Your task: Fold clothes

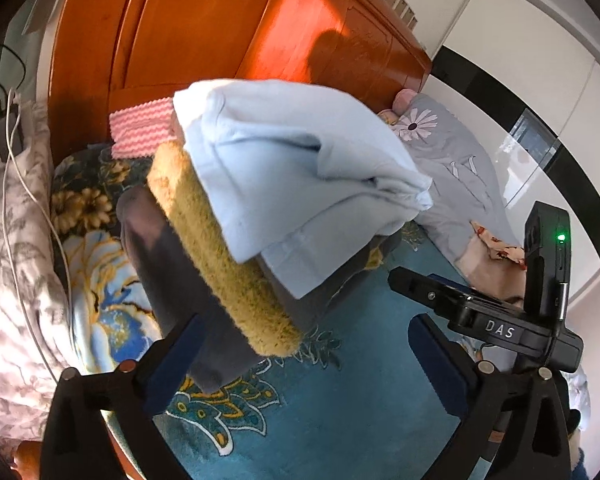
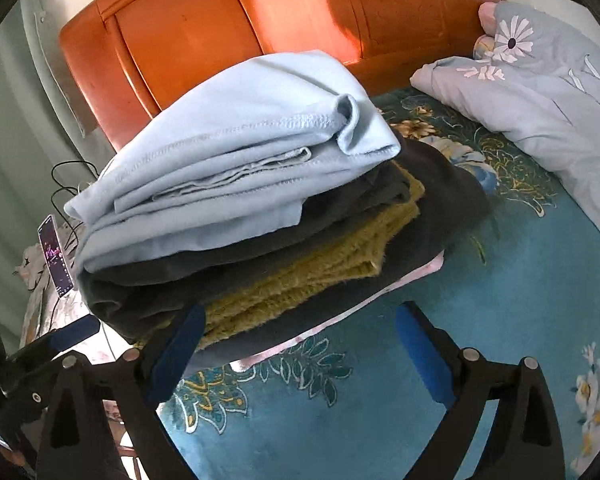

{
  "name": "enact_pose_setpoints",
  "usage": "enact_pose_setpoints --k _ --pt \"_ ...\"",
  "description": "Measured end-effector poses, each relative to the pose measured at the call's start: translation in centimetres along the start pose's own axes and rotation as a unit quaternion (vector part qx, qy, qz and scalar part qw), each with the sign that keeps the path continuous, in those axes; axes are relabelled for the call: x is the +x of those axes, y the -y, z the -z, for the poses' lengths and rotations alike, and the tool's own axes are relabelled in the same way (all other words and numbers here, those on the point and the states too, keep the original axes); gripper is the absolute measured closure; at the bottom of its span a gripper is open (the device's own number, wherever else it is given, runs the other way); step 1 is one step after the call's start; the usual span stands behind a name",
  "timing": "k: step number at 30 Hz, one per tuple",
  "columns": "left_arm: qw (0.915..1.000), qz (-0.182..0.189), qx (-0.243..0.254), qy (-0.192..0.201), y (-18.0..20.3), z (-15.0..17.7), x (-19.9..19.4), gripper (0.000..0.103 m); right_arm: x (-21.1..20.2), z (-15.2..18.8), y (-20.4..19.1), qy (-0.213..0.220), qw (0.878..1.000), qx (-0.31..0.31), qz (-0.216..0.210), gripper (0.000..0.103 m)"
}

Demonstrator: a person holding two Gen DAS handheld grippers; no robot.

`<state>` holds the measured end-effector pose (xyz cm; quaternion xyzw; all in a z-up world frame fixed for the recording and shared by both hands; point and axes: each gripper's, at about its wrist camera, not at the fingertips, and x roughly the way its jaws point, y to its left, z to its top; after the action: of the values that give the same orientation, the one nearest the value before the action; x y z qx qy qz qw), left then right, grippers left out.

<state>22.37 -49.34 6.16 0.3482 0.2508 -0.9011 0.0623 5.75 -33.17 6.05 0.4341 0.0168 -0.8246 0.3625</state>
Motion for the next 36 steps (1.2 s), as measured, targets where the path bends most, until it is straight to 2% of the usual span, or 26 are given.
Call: enact_pose_setpoints --k 4,7,23,32,36 --pt "0.9999 -0.005 -0.006 -0.012 -0.1 0.3 0.8 0.000 0.1 0.4 -0.3 0.000 1.000 -0.004 -0.005 0.006" --pt "0.9998 -0.006 -0.005 -0.016 0.0 0.6 1.1 0.000 0.1 0.7 -0.6 0.008 1.000 -0.010 0.004 0.000" --pt "0.9997 -0.021 -0.009 0.005 0.1 1.4 0.9 0.000 -0.2 1.2 -0.7 0.023 0.999 -0.014 0.032 0.000" --pt "0.9983 -0.057 0.013 0.006 0.7 2.1 1.4 0.000 -0.1 1.3 -2.0 0.018 0.998 -0.039 0.035 0.000" --pt "0.9973 -0.071 0.008 0.018 0.6 2.5 1.2 0.000 -0.1 1.3 -2.4 0.018 0.998 -0.043 0.036 0.000"
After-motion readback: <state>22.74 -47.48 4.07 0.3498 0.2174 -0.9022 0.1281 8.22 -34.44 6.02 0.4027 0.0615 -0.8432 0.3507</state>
